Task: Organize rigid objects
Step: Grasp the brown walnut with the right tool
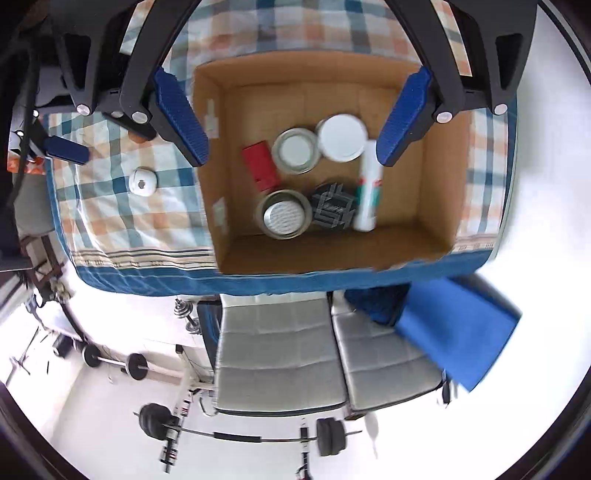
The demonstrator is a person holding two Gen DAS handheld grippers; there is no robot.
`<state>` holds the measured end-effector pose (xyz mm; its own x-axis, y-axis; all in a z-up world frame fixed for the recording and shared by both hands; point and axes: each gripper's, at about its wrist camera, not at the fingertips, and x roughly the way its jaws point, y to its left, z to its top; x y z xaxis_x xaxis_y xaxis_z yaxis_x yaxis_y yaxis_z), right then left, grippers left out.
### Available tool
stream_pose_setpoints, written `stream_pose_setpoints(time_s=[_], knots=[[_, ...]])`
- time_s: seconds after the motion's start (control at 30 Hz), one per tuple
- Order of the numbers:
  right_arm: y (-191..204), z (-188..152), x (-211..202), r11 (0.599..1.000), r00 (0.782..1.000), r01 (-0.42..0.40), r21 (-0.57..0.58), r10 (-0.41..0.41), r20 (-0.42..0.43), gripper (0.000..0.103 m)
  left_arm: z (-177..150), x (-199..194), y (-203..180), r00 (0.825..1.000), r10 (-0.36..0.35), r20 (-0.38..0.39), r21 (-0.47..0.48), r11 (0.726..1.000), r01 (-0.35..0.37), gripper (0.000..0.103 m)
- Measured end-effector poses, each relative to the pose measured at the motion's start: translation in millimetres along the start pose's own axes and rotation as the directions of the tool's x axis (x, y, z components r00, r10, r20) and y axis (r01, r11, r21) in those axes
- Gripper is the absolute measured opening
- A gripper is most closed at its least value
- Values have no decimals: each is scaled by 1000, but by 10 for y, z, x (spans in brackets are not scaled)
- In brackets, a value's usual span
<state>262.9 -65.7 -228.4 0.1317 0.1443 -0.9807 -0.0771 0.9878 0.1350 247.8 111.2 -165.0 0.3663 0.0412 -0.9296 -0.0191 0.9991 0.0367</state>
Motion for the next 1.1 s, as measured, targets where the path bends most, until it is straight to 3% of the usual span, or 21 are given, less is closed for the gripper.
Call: stream_pose_setpoints(time_s=[0.13,0.27,0.4,0.47,0.53,0.73,0.9,1.0,1.1], knots=[[-631,-54,410,992,996,24,122,-14,-86,99,0,259,-413,997,82,-2,62,995,-82,93],[-991,-144,922,980,985,-3,198,37,-170,94,-23,510,-635,988,155,-15,100,983,-153,93],[-1138,-226,1370,972,970,-10,235,67,-236,68,-50,734,-774,978,203,-49,140,971,-194,93],[-1183,-248,1522,966,966,-24,257,89,-243,62,-67,796,-831,975,218,-54,159,965,-207,93],[-1209,-255,1603,969,966,2,248,62,-251,43,-62,837,-877,971,231,-58,173,961,-218,93],[-1365,-187,1444,981,974,25,190,19,-225,42,58,829,-1068,975,218,-52,188,961,-205,93],[-1816,13,1185,977,981,67,201,-29,-190,42,245,849,-1388,984,171,-48,201,967,-158,93],[-2135,154,1109,970,981,99,222,-58,-183,42,364,992,-1633,989,126,-82,214,971,-106,93],[-2380,266,1100,964,980,121,239,-77,-184,42,414,1255,-1882,983,87,-164,243,969,-45,93]])
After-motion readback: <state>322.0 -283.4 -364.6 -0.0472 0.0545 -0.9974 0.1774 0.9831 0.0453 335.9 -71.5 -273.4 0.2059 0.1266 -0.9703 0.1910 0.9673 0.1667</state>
